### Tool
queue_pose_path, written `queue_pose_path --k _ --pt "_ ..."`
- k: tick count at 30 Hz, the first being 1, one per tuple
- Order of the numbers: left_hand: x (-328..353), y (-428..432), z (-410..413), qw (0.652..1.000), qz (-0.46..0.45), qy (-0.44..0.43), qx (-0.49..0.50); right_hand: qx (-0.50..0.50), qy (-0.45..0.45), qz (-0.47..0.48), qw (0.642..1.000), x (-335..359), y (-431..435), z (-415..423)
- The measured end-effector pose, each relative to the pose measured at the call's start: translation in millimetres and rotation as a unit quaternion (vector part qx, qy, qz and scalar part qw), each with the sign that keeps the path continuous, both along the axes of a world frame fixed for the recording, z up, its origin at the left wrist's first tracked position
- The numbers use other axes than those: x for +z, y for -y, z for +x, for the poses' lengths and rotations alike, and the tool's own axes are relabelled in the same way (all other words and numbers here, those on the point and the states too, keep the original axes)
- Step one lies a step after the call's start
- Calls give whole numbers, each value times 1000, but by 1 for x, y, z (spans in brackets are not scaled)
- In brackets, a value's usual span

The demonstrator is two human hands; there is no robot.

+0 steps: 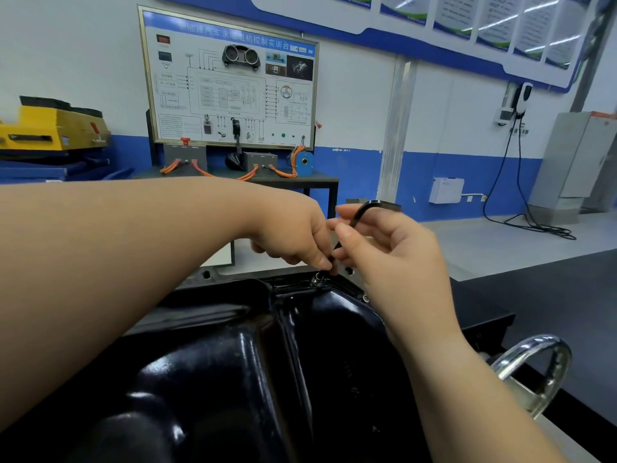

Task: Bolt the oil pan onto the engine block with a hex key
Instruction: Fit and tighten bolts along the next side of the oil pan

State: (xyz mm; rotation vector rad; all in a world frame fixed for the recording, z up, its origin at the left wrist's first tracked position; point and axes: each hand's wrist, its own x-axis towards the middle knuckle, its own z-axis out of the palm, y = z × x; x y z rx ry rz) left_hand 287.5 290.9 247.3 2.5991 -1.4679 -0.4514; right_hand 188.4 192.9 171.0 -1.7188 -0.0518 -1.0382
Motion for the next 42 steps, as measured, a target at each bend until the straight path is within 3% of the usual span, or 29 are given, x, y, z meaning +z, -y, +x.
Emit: queue_pose_path --k 10,17,27,37,42 --pt "-1 -1 0 1000 3 5 17 14 54 -13 998 -16 0 3" --pt "-3 3 -7 1000 -13 5 12 -23 40 6 999 -17 1 5" --pt "-1 -1 -6 1000 -13 -1 28 56 55 -19 997 -18 -4 0" --pt "-1 0 -5 1000 -7 2 30 16 66 -10 998 -18 -1 3" --pt "-2 1 -5 1000 -10 -5 28 -49 49 -10 997 -17 -1 6"
